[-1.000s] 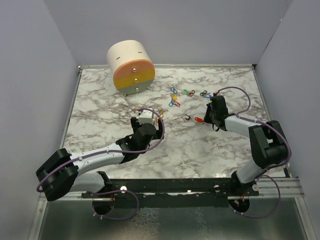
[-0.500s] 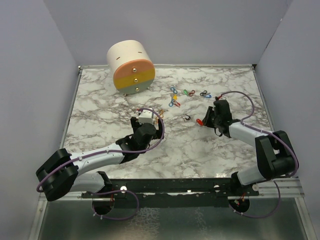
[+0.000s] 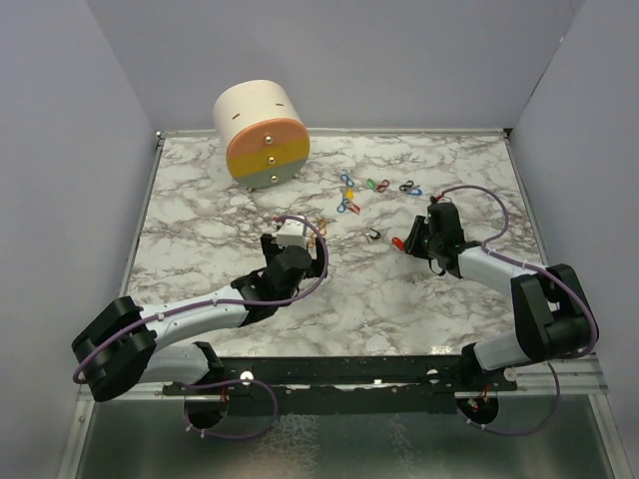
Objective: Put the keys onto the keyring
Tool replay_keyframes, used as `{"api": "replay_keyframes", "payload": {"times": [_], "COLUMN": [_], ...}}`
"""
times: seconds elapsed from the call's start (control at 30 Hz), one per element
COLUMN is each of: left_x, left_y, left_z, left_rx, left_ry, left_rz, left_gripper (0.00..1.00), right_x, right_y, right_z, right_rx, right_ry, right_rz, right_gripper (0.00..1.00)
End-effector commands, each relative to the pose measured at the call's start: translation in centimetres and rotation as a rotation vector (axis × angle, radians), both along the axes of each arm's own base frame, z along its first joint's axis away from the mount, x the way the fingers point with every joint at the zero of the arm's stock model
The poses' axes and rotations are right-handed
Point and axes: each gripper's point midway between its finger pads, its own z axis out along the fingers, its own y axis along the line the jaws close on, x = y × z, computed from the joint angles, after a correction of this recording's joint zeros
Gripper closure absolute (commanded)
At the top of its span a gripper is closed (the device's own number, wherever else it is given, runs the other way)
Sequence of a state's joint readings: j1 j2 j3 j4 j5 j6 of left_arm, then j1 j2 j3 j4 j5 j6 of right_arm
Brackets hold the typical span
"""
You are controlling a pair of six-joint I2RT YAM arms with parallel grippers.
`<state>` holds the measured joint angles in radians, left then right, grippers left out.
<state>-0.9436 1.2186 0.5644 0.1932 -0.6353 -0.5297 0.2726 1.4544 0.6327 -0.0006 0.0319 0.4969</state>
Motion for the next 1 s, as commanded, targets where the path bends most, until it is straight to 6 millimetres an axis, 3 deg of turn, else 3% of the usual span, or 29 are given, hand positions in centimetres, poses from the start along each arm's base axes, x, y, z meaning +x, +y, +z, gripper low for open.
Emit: {"api": "replay_keyframes", "payload": {"times": [0.0, 0.7, 0.97], "left_x": [-0.1, -0.1, -0.1], "left_y": [-0.1, 0.0, 0.0], "left_z": [0.5, 0.5, 0.5], "left_rx": [-0.033, -0.034, -0.034], "left_ry": [-0.009, -0.010, -0.010], "left_rz": [-0.005, -0.002, -0.003], "left_gripper": [0.01, 0.01, 0.01], "right_x": [-0.2, -0.2, -0.2], "right_y": [0.0, -0.2, -0.8], "right_z": [-0.1, -1.7, -0.4], "right_rx": [0.017, 0.004, -0.007], "right_ry": [0.008, 0.050, 0.012], "right_rz": [-0.009, -0.030, -0.056], "right_gripper": [0.70, 0.70, 0.68]}}
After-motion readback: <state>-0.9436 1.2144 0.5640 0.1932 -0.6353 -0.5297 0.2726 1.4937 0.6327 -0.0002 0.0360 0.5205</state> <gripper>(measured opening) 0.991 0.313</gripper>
